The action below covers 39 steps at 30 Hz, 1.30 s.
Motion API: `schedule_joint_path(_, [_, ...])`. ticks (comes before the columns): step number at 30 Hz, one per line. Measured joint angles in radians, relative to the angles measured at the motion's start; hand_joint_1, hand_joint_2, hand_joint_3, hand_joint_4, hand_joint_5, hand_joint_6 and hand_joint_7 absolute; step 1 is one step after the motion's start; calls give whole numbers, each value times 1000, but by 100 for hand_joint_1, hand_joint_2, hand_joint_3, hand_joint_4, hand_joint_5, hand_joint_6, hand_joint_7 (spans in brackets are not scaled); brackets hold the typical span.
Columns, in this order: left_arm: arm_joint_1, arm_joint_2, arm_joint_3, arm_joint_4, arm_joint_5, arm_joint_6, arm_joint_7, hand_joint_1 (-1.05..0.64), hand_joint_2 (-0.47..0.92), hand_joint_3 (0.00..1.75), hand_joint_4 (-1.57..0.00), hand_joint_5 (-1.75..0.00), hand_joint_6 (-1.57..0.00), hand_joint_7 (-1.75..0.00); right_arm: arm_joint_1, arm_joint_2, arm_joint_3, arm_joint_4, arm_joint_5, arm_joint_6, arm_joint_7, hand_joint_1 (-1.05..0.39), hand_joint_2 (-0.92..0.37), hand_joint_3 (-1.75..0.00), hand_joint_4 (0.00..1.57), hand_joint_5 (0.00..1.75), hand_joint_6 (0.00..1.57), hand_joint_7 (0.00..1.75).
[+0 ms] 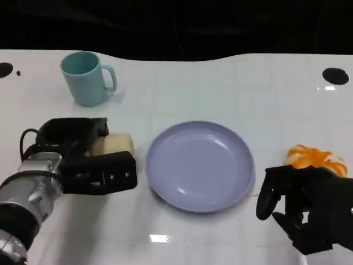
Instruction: Grasp the towel on the left side of the plate with the left hand and place it into the plate.
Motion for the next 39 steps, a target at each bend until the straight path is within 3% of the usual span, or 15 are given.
schedule_joint_path(7, [1,-15,45,-121,-9,74,30,-22,88,33,-86,-175,-56,-175,-1,4,1,7,5,-2,0,-1,-55,-110,74,175,71,141])
schedule_joint_path(11, [0,-25,53,-213,-19,81,28,-22,67,78,-86,-175,-58,-175,-2,8,1,11,6,-3,-1,-1,-55,-109,74,175,71,142])
schedule_joint_path(14, [1,-32,53,-274,-20,78,23,-22,62,88,-87,-175,-59,-175,-4,14,2,15,5,2,-3,-1,-56,-108,73,175,71,142])
schedule_joint_path(20, [15,-42,53,-402,-43,75,-51,-22,56,90,-87,-175,-66,-168,-9,22,4,17,5,10,-11,-1,-57,-107,73,175,71,142])
schedule_joint_path(25, [56,-93,52,-524,-50,115,-106,-22,55,102,-87,-175,-63,-174,-9,22,3,16,6,10,-11,0,-58,-106,72,175,70,143])
schedule_joint_path(32, [92,-153,27,-571,-46,126,-137,-21,55,99,-88,-175,-61,-175,-9,20,3,14,6,10,-9,-1,-57,-106,74,175,70,143])
schedule_joint_path(39, [128,-192,-16,-597,-38,155,-191,-20,61,83,-86,-175,-58,-175,-8,19,1,3,6,16,-6,0,-56,-107,74,175,71,143])
